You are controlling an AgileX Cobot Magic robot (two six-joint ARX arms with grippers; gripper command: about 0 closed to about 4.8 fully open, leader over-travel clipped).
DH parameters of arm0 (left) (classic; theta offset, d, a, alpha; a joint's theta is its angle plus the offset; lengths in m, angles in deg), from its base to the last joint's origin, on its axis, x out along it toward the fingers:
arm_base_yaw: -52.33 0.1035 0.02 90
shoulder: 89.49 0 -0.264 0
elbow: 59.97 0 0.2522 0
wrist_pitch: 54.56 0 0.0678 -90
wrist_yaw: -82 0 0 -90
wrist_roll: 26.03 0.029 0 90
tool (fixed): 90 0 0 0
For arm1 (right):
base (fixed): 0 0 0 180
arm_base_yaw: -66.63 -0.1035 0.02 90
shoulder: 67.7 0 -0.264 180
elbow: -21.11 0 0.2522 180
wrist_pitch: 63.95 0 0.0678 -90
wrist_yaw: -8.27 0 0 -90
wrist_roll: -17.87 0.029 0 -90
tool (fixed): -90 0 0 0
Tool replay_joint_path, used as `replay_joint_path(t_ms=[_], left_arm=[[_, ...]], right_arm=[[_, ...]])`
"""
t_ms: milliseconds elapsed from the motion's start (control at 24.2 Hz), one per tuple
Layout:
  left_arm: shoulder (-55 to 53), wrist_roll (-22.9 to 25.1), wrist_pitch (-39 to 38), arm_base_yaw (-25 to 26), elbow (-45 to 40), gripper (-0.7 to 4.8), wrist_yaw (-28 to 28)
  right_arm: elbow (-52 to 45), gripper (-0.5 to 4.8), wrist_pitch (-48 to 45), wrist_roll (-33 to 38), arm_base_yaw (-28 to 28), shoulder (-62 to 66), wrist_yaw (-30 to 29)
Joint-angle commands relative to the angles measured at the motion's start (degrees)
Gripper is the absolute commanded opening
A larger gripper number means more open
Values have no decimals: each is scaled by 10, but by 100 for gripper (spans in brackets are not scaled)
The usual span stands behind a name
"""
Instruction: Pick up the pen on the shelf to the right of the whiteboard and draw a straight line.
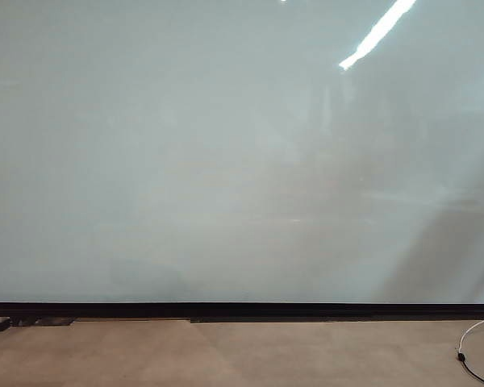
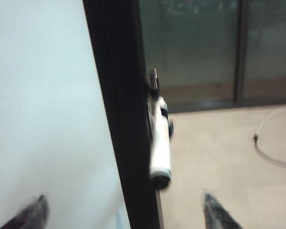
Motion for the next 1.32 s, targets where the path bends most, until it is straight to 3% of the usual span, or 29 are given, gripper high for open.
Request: replay_joint_path(t_ms=[41, 412, 742, 1320], left_arm=[[0, 0, 5, 0, 2, -5, -1], [0, 0, 5, 0, 2, -5, -2], [0, 0, 5, 0, 2, -5, -2], [0, 0, 5, 0, 2, -5, -2]], right_arm=[[23, 444, -22, 6, 1, 42, -14], [108, 441, -22, -14, -14, 104, -51], [169, 440, -22, -24, -27, 187, -35], [209, 417, -22, -23, -42, 200, -10]])
